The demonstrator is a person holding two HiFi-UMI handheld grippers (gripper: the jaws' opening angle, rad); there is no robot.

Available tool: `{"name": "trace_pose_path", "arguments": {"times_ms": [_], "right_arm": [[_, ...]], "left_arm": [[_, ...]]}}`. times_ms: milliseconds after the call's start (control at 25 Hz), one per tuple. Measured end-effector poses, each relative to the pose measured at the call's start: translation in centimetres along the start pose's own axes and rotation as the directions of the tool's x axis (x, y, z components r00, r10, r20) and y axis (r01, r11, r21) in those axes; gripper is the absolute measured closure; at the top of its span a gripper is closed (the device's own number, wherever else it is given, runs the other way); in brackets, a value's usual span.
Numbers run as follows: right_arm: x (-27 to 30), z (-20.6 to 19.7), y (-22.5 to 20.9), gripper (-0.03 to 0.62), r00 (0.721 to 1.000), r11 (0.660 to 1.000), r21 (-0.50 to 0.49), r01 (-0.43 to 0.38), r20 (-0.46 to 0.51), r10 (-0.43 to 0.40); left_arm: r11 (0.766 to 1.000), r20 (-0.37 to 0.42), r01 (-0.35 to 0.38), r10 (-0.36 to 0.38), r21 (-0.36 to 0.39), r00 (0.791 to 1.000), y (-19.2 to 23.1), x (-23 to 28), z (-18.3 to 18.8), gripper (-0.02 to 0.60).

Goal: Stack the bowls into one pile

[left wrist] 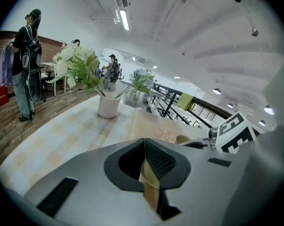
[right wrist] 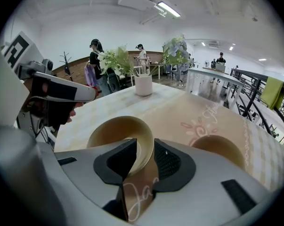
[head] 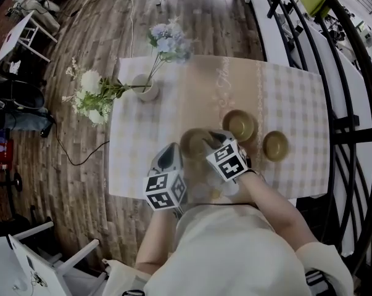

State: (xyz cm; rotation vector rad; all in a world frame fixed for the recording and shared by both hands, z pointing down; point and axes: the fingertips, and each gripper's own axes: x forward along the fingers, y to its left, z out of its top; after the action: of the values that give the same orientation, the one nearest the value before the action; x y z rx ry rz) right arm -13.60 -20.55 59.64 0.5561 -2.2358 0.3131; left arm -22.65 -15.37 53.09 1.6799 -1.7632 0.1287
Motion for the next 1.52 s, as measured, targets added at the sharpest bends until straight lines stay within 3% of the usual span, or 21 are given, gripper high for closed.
{"name": "trace_pose_path", "arguments": {"times_ms": [160, 280, 400, 880, 1520], "right_arm": [[0.1, 0.0, -0.1, 0.498, 1.000, 1.000, 0.002, 0.021, -0.009, -0.021], [-0.2, 0.0, -0.9, 0.557, 0.998, 0.998, 0.004, 0.055, -0.008, -0.055], [-0.4, 0.3, -1.0, 0.574, 0.998, 0.998, 0.014, 0.063, 0.012, -0.063], [-3.3, 1.6, -0.4, 0.585, 0.996, 0.998, 0.031, 0.051, 0.078, -0.053], [-9.2, 2.5, -5.6, 0.585, 0.962, 0.968, 0.186, 0.169, 0.183, -0.203]], "left_arm": [[1.000, -0.003, 0.001, -0.001, 0.000, 1.000, 0.0, 0.2, -0.1, 0.577], [1.000, -0.004, 0.001, -0.001, 0.000, 1.000, 0.0, 0.3, 0.0, 0.577], [1.000, -0.002, 0.000, 0.000, 0.006, 1.000, 0.2, 0.3, 0.2, 0.577], [0.999, 0.000, 0.023, -0.023, 0.046, 1.000, -0.7, 0.8, 0.9, 0.577], [0.985, -0.050, 0.132, -0.127, 0.112, 0.991, -4.6, 3.2, 0.9, 0.577]]}}
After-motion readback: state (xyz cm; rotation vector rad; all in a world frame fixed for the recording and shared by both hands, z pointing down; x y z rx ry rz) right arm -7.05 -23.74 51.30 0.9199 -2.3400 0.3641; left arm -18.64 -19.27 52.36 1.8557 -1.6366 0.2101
